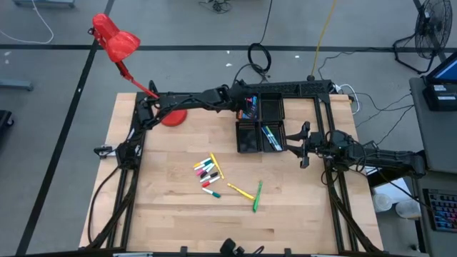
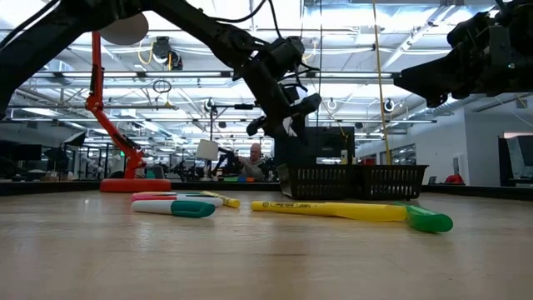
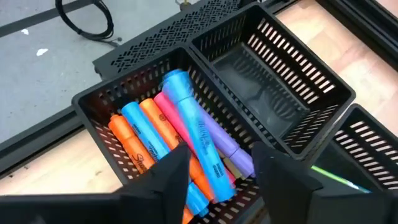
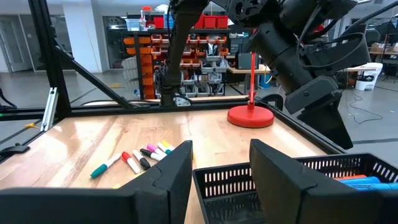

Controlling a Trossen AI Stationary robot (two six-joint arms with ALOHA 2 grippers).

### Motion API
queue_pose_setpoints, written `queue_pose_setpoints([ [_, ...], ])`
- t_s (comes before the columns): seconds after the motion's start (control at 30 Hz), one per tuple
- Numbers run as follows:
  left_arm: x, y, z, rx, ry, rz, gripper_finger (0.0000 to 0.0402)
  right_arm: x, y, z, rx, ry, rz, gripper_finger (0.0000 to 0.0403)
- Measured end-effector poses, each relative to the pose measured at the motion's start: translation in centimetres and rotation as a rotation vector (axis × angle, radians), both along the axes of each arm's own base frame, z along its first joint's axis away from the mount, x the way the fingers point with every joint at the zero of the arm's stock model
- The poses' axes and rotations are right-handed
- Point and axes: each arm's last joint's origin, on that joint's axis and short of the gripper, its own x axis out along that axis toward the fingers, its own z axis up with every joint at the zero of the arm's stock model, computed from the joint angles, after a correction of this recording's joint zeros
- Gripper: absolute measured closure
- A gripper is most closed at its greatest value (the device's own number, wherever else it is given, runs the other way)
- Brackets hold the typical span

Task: Pick & Place Markers
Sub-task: Put the yellow and white highlighter pen into the top right black bin

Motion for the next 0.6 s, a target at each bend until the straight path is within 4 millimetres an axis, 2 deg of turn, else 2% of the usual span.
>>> queue_pose_setpoints([
  [0.1,0.0,0.1,0.0,0.006,0.002,-0.009,0.0190,0.0,0.0,0.0,0.000,0.000,0.000,0.0257],
  [0.17,-0.3,0.1,0.6,0.018,0.016,-0.088,0.0174,0.0,0.0,0.0,0.000,0.000,0.000,0.0257],
  [0.3,-1.7,-1.0,3.3,0.023,0.057,-0.292,0.0156,0.0,0.0,0.0,0.000,0.000,0.000,0.0257],
  [0.47,-5.0,-5.2,5.2,-0.125,0.315,-0.382,0.0151,0.0,0.0,0.0,0.000,-0.001,0.000,0.0257],
  [0.6,-7.7,-9.4,7.0,-0.211,0.520,-0.340,0.0151,0.0,0.0,0.0,0.000,0.000,0.000,0.0257],
])
